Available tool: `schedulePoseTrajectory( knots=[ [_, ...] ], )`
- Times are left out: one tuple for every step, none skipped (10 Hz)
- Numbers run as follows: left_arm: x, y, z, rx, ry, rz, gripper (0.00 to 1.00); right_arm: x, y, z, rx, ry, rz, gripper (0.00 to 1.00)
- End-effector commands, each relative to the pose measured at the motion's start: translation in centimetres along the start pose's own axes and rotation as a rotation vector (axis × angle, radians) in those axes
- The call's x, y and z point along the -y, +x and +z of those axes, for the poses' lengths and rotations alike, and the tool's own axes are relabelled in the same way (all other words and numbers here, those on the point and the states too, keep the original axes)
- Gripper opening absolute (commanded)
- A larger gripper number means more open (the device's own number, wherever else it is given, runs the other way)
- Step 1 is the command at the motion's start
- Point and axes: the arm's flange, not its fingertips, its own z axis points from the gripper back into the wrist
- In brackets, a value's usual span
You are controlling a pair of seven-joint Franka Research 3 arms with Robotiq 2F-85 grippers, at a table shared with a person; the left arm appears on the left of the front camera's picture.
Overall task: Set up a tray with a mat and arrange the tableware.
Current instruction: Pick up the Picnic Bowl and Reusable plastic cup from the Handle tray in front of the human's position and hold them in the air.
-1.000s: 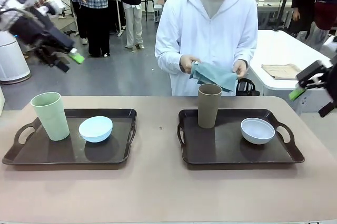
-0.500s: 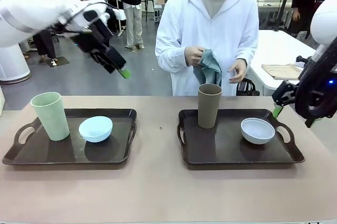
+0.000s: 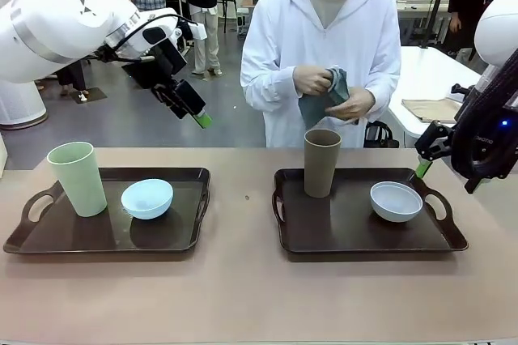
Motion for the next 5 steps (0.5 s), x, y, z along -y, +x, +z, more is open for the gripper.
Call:
schedulePoseTrajectory(
  knots=[
    [0.1,0.0,0.4,-0.009,-0.003,-0.002,1.0,0.1,-0.4,-0.2,0.003,-0.013,-0.004,1.0],
    [0.1,0.0,0.4,-0.009,-0.003,-0.002,1.0,0.1,-0.4,-0.2,0.003,-0.013,-0.004,1.0],
    [-0.1,0.0,0.1,0.001,0.001,0.002,1.0,0.0,0.0,0.0,0.0,0.0,0.001,1.0],
    [-1.5,1.4,-2.2,0.047,-0.153,-0.017,1.0,-1.6,1.7,-1.1,-0.011,-0.049,-0.026,1.0],
    [-2.4,2.7,-3.9,0.087,-0.183,-0.155,1.0,-2.5,2.8,-2.1,-0.013,-0.088,-0.052,1.0]
  ],
)
